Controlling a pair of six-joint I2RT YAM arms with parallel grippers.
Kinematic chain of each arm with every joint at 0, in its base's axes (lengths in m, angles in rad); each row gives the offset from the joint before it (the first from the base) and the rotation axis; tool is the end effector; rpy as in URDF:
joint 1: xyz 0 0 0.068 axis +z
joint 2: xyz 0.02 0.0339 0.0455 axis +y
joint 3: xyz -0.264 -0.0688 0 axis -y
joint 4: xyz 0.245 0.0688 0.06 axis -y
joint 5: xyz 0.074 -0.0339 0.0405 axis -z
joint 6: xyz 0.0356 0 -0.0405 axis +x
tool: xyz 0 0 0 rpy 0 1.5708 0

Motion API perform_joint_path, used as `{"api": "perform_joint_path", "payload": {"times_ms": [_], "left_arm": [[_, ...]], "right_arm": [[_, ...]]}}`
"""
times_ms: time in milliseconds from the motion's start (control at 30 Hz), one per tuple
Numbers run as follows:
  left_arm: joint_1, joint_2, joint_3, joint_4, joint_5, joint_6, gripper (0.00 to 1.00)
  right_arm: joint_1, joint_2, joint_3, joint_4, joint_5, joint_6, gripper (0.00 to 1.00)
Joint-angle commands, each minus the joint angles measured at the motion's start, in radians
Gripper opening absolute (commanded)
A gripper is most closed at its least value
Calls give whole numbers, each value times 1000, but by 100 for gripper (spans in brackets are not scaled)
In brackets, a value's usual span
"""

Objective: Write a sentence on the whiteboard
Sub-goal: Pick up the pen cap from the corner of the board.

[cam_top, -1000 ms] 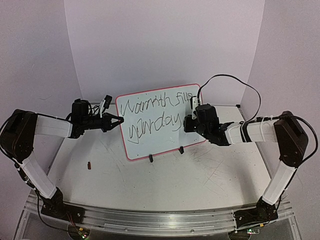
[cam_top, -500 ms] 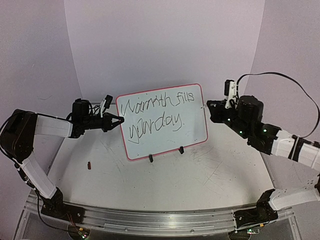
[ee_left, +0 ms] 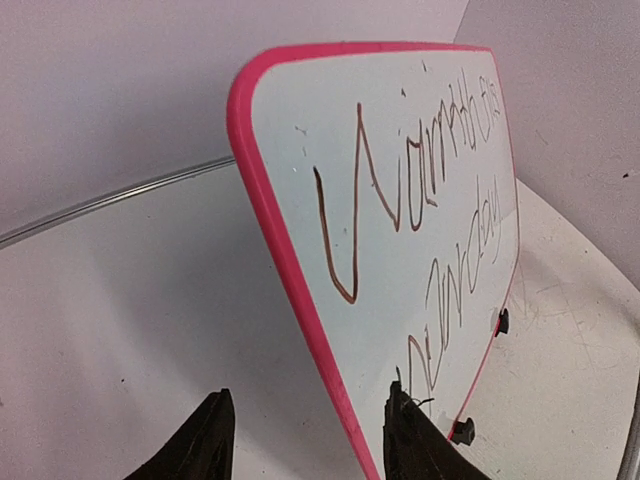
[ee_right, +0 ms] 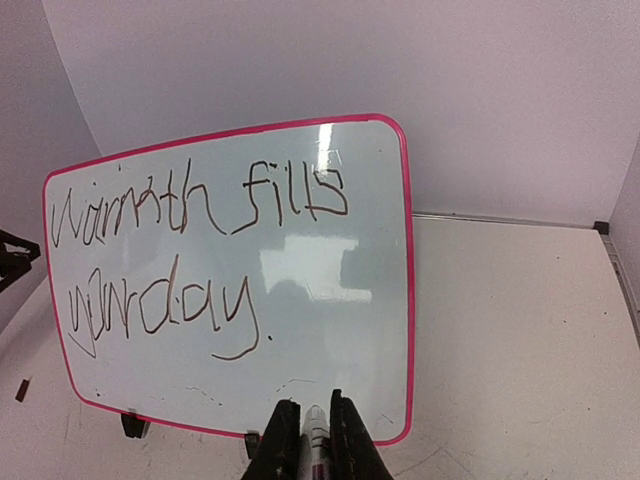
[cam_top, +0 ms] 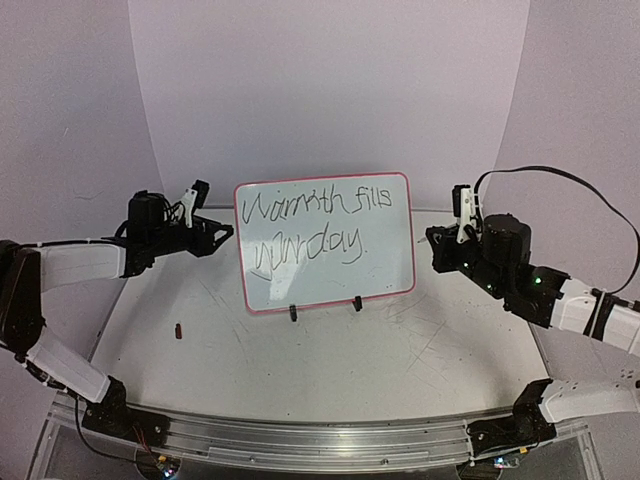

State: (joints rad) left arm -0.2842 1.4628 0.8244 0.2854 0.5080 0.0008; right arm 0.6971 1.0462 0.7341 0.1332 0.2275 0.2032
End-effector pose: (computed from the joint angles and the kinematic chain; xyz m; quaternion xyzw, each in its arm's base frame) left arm 0.3049 -0.1071 0.2418 0.2550 0.7655 -0.2822 0.5190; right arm 0.1940 0.1520 0.3045 -0.1158 0.7571 0.1987 0.6114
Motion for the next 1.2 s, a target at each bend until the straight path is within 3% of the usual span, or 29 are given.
{"api": "perform_joint_path", "payload": {"times_ms": [0, 100, 267, 333, 600, 800, 900, 1000, 1167], "left_arm": [[4, -179, -43, -65, -101, -112, 52], [5, -282, -78, -150, -215, -311, 52], [1, -351, -99, -562, -401, -601, 50], [-3, -365, -122, -691, -464, -699, 56], [-144, -272, -132, -941, -680, -889, 67], [-168, -117, -151, -951, -772, -872, 62], [-168, -55, -118, -930, -831, -849, 52], [-167, -4, -122, -849, -783, -825, 44], [-168, 58, -139, -814, -749, -802, 39]], "right_arm": [[7, -23, -12, 93, -15, -66, 0], [7, 1, -18, 126, -34, -91, 0], [7, 46, -16, 173, -80, -104, 0], [7, 57, -13, 180, -100, -104, 0], [7, 57, -13, 183, -148, -104, 0], [7, 46, -15, 183, -147, -104, 0], [7, 51, -14, 182, -151, -101, 0], [7, 50, -10, 178, -159, -96, 0], [7, 40, -7, 172, -160, -91, 0]]}}
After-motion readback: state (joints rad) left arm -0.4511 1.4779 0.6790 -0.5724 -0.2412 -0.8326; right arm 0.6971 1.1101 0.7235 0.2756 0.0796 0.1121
